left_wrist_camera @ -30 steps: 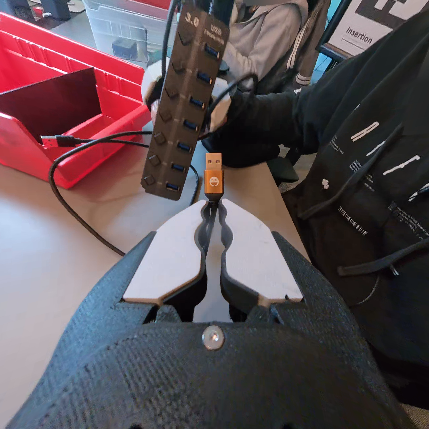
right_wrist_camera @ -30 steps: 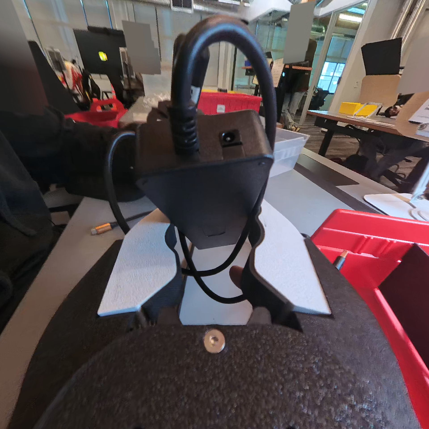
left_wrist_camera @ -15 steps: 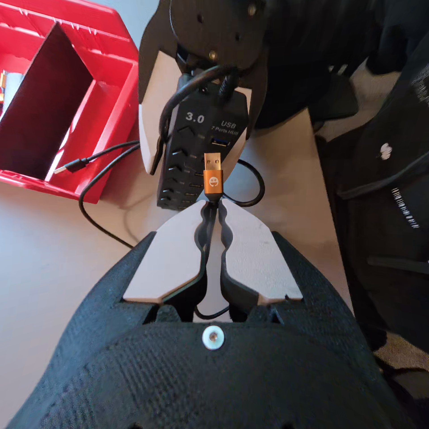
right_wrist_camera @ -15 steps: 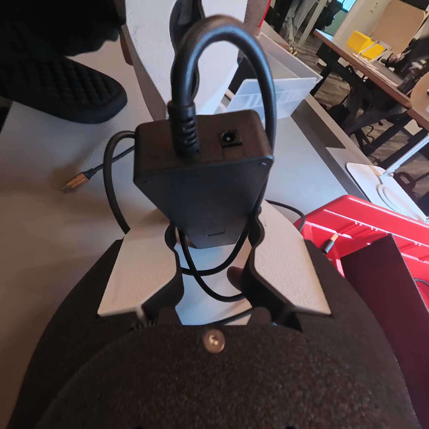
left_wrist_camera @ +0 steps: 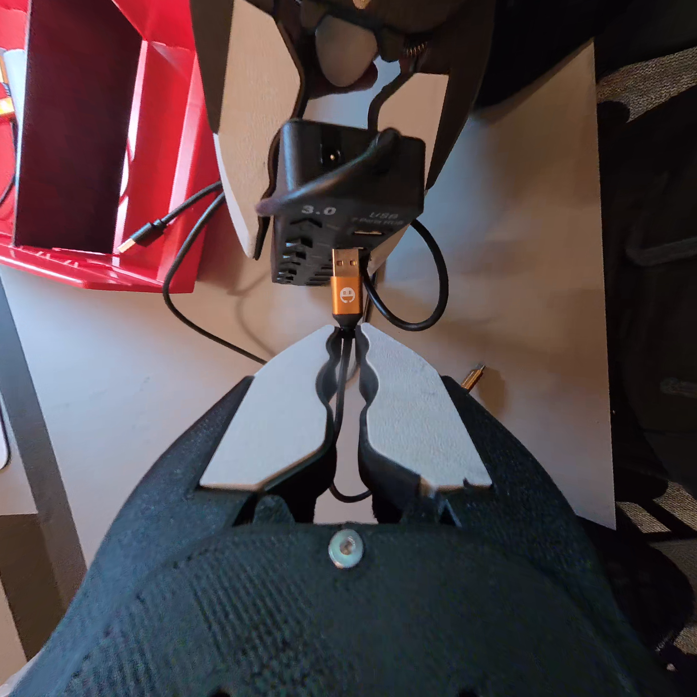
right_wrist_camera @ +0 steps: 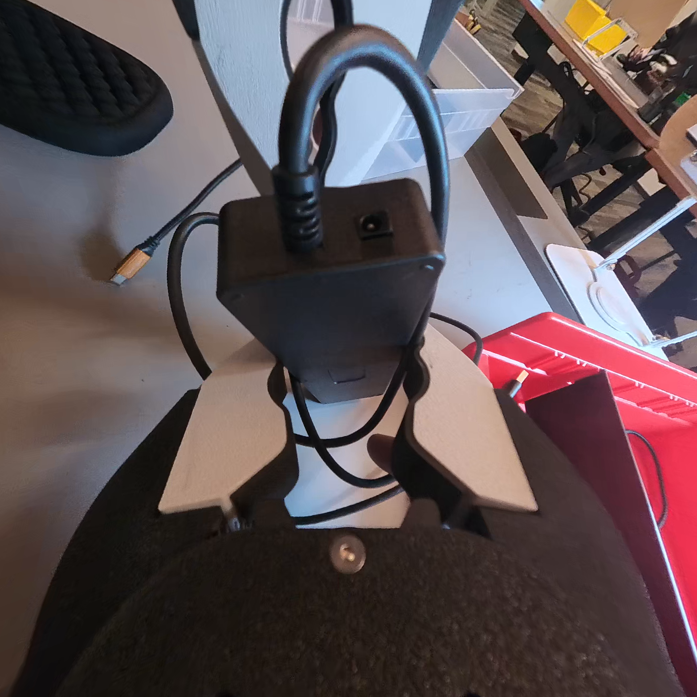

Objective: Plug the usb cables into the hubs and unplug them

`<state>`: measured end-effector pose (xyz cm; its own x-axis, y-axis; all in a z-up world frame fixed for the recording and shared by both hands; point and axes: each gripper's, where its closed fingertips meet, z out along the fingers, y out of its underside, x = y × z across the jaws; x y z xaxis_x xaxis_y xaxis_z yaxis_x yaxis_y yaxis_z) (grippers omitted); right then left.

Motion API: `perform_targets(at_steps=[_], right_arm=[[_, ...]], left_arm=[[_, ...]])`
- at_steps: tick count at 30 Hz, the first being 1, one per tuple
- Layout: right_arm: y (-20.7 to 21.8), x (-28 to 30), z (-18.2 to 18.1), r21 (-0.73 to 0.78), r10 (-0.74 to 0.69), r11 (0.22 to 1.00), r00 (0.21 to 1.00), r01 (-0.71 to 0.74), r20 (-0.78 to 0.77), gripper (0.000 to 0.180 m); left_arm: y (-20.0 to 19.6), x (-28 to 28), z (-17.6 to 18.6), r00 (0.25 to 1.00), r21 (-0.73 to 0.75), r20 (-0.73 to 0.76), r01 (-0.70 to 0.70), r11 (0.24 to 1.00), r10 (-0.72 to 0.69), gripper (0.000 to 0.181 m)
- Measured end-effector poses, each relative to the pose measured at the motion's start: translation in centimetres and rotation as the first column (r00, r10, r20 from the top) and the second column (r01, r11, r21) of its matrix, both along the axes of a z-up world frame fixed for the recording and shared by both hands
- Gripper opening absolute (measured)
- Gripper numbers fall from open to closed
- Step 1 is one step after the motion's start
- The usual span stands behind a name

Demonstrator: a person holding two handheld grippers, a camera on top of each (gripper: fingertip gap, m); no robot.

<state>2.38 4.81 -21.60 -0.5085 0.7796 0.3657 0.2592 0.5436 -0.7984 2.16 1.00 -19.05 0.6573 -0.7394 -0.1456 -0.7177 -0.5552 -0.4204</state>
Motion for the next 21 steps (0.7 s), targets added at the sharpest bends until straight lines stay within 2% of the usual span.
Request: perform_targets(at_steps=[9, 21], right_arm=[[-0.04, 0.03, -0.02, 0.0, -0.007, 1.0, 1.0, 0.007, 0.005, 0.062], [-0.21, 0.08, 0.3, -0.012, -0.009, 1.0, 1.0, 0.009, -0.003, 0.062]], left_arm=[[-0.2, 0.12, 0.09, 0.993, 0.014, -0.116, 0.017, 1.0, -0.015, 0.007], [-0.05, 0.11, 0.06, 0.986, 0.008, -0.166, 0.008, 1.0, -0.007, 0.007]])
